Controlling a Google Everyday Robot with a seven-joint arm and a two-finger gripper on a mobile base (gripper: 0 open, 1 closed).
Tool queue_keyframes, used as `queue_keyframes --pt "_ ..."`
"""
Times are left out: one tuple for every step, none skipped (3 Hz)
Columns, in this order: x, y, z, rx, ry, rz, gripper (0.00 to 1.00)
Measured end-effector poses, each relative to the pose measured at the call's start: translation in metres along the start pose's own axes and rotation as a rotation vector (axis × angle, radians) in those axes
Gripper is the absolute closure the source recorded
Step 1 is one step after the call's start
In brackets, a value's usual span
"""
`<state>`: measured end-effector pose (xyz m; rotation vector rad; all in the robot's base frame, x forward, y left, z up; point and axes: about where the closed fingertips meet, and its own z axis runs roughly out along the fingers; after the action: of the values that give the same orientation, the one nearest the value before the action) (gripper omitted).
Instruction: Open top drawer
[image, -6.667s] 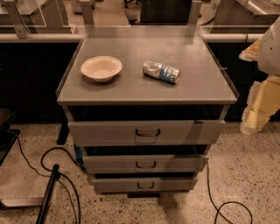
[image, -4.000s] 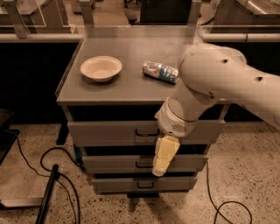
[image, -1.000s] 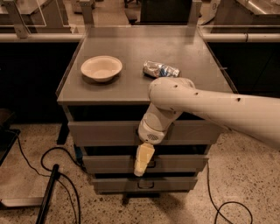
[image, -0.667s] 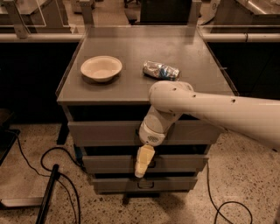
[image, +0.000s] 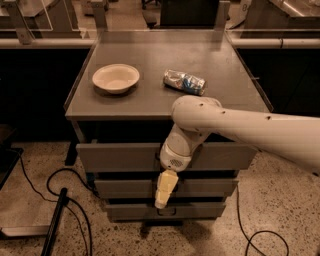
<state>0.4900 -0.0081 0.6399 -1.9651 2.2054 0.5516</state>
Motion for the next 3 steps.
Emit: queue_keyframes --pt "0.001 0.034 -0.013 -0.016 -0.035 0.016 0.00" --pt "0.011 0.077 -0.032 -0.016 -0.072 0.053 0.00" --pt "0.020 0.105 -0.046 -0.004 -0.083 0.090 0.00"
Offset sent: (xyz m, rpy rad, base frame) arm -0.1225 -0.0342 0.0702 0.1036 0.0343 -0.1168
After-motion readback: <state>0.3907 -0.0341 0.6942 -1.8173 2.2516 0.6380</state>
